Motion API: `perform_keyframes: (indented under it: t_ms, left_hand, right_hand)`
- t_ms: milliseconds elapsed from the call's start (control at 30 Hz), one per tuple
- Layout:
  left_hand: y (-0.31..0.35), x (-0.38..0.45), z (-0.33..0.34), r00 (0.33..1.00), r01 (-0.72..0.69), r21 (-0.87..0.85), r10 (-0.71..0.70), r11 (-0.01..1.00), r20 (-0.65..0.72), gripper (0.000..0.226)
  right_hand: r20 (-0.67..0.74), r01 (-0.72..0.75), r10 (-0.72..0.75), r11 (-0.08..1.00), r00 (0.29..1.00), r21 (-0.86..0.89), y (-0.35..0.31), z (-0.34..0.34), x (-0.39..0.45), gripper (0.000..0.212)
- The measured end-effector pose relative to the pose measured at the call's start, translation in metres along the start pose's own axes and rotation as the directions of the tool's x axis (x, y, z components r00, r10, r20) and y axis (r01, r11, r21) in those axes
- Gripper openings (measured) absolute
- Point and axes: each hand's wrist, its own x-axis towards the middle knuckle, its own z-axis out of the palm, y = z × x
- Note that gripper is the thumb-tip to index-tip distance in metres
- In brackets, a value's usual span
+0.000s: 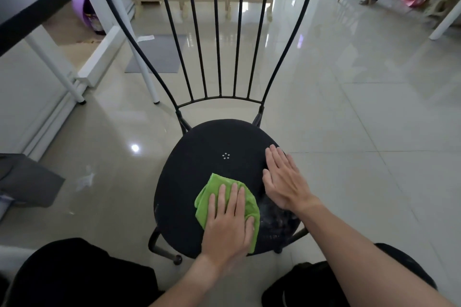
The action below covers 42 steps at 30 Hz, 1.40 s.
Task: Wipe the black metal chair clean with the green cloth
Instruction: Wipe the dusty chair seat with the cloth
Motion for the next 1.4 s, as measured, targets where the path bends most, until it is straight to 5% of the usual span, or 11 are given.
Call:
perform_keyframes:
  t_ms: [367,567,800,933,1067,1400]
  left_hand:
    - [0.079,0.052,0.015,0.985,-0.172,-0.055,0.171,0.984,-0.022,0.063]
    - [0.038,-0.004,0.012,0.947,-0.320,-0.014,0.320,0.947,-0.012,0.068]
    - [-0.059,-0.036,-0.005,0.998,0.053,0.001,-0.053,0.999,-0.026,0.066]
    - [-0.090,-0.019,-0.019,0.944,0.322,-0.042,-0.324,0.946,-0.064,0.074]
    - [-0.090,0.024,-0.025,0.894,0.439,-0.060,-0.442,0.897,-0.072,0.072]
    - [0.008,0.004,-0.001,1.000,-0.017,0.015,0.017,1.000,0.023,0.069]
  right_hand:
    - [0.052,-0.130,0.128,0.991,0.990,0.040,0.037,-0.017,-0.006,0.074]
    - [0.072,-0.081,0.075,0.994,0.995,0.075,0.017,-0.010,0.008,0.063]
    - [0.064,-0.043,0.041,0.999,0.997,0.030,-0.001,0.001,0.028,0.061]
    - [0.083,-0.045,0.043,0.999,0.996,0.017,-0.002,0.003,0.030,0.061]
    - [0.079,-0.040,0.040,0.999,0.996,0.008,0.001,0.004,0.031,0.061]
    - [0.106,-0.033,0.032,0.999,0.994,0.009,0.004,0.000,0.032,0.059]
